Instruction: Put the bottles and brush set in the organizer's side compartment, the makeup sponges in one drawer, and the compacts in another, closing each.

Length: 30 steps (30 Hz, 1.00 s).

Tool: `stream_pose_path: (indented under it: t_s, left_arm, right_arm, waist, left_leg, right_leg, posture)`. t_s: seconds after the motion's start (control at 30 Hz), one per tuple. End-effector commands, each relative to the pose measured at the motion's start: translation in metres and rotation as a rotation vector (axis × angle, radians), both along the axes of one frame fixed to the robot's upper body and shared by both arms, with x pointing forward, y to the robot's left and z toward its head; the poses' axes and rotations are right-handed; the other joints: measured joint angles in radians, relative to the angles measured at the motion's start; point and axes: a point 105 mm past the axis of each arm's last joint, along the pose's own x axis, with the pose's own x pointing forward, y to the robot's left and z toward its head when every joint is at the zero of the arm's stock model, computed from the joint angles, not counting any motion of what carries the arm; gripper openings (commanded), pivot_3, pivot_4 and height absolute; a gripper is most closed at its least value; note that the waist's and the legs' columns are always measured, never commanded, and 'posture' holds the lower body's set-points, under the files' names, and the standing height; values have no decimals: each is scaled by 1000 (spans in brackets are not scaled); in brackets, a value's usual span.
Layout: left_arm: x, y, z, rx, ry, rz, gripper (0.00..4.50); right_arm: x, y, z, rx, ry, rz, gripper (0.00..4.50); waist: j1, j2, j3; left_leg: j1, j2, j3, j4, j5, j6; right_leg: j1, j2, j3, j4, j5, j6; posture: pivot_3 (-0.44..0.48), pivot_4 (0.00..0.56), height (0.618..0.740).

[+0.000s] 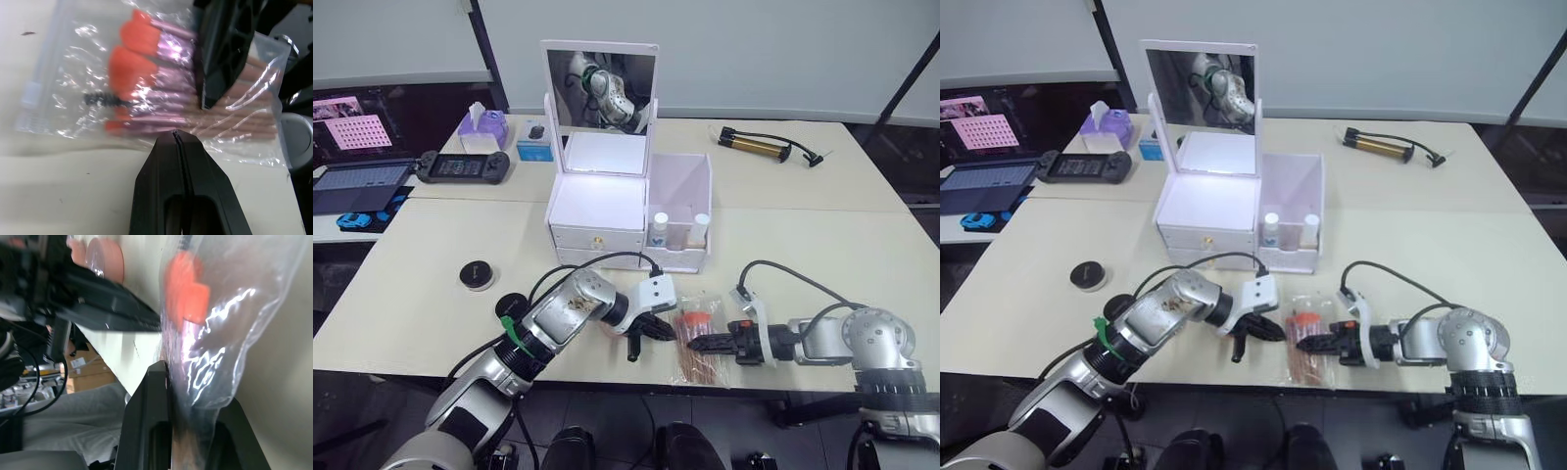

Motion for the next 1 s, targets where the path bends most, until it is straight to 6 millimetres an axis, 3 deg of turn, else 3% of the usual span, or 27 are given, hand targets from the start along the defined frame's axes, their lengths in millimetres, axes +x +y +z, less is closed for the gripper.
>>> stream_pose_path:
  t_s: [0.03, 0.27, 0.33, 0.43, 0.63, 0.73, 0.83, 1.0]
  left_arm:
    - [8, -1, 32, -123, -22, 18, 0]
    - [22, 19, 106, -305, -82, 26, 0]
    - [23, 29, 123, -323, -139, 23, 0]
    - [20, 46, 145, -364, -202, 46, 0]
    - [9, 83, 158, -377, -270, 142, 0]
    - [10, 98, 160, -384, -352, 262, 0]
    - [7, 112, 155, -357, -452, 394, 0]
    - [-14, 129, 143, -349, -286, 460, 0]
  right_arm:
    - [4, -5, 15, 20, -101, -7, 129]
    - [5, -6, 74, 50, -478, 112, 129]
    - [6, -10, 114, 133, -719, 141, 129]
    - [8, -12, 157, 140, -1009, 198, 129]
    - [38, -8, 200, 90, -1291, 227, 129]
    - [60, -1, 204, -74, -1393, 271, 129]
    - [80, 8, 213, -105, -1470, 287, 129]
    - [112, 12, 226, -138, -1607, 288, 129]
  waist:
    - [1, 0, 0]
    - [-2, 1, 1]
    - [-3, 1, 1]
    - [-5, 2, 2]
    - [-9, 2, 2]
    - [-4, 3, 3]
    - [-2, 3, 3]
    - [0, 2, 3]
  left_leg:
    - [0, 0, 0, 1, 0, 0]
    - [-4, 0, -6, 3, 0, 0]
    - [-3, -1, -7, 2, 0, 0]
    - [-2, -1, -8, 2, 0, 0]
    - [3, -1, -8, 0, 0, 0]
    - [4, -1, -7, 0, 0, 0]
    - [3, -1, -6, 0, 0, 0]
    - [3, -1, -4, 1, 0, 0]
  right_leg:
    - [0, 0, 0, 0, 0, 0]
    - [-1, 0, -2, 0, -1, 1]
    - [0, 1, -2, -1, -1, 2]
    - [-1, 1, -2, -1, -1, 3]
    - [0, 3, 0, 0, -1, 2]
    - [0, 2, 1, 0, 0, -1]
    - [0, 1, 1, 0, 3, -5]
    - [-1, 1, 1, 1, 3, -6]
  posture:
    - [0, 150, 725]
    - [0, 150, 725]
    - [0, 150, 725]
    - [0, 150, 725]
    - [0, 150, 725]
    - [0, 150, 725]
    - [0, 150, 725]
    - [0, 150, 725]
